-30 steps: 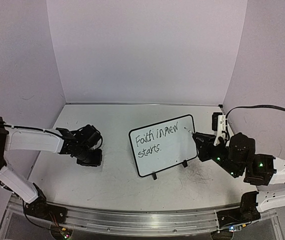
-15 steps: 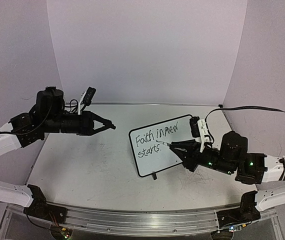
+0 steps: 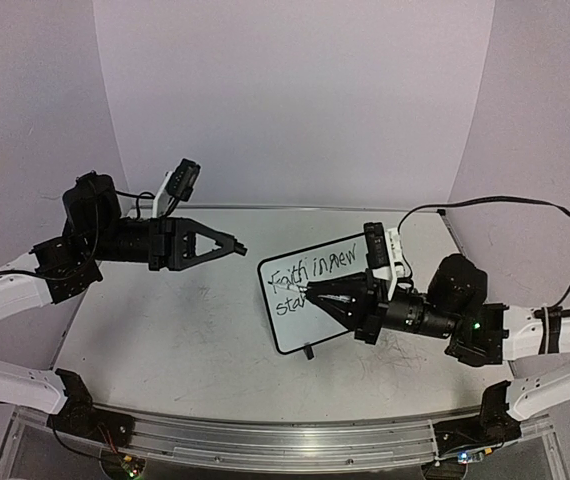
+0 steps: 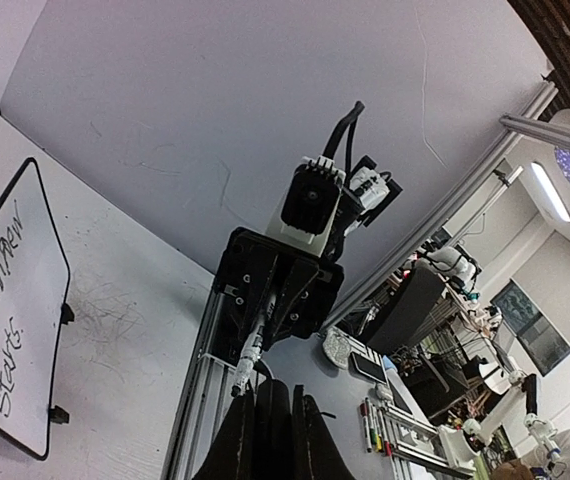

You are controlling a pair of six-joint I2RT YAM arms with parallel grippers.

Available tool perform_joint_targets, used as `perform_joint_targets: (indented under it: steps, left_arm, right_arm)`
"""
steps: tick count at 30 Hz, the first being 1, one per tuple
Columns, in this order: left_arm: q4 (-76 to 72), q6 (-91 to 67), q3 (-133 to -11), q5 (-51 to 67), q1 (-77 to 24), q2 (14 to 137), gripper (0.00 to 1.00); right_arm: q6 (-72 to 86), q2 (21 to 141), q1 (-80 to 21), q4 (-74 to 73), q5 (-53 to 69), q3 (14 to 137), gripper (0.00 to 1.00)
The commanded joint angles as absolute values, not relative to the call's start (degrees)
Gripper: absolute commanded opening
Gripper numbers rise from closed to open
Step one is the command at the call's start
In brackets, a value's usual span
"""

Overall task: Write a sentence on the whiteboard
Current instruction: Insert the whiteboard marker without the cap into the pen cap.

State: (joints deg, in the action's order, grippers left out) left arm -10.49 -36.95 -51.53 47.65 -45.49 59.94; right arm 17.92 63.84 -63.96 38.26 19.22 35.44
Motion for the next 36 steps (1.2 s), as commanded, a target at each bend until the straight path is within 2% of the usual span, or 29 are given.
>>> perform_joint_targets:
  steps: [1, 14, 36]
  left_arm:
    - [-16.0, -37.1, -51.5, 51.5, -45.8, 60.0, 0.0]
    - [-18.3, -38.7, -50.4, 50.9, -46.7, 59.4, 0.0]
    - [-20.1, -39.6, -49.2, 49.5, -46.9, 57.9, 0.0]
  right_arm:
    - [20.6, 65.5, -64.2, 49.6, 22.5, 38.5, 0.0]
    - [21.6, 70.2, -64.8, 54.6, 23.9, 42.2, 0.0]
    - [21.2, 72.2, -65.0, 52.0, 21.0, 43.7, 0.0]
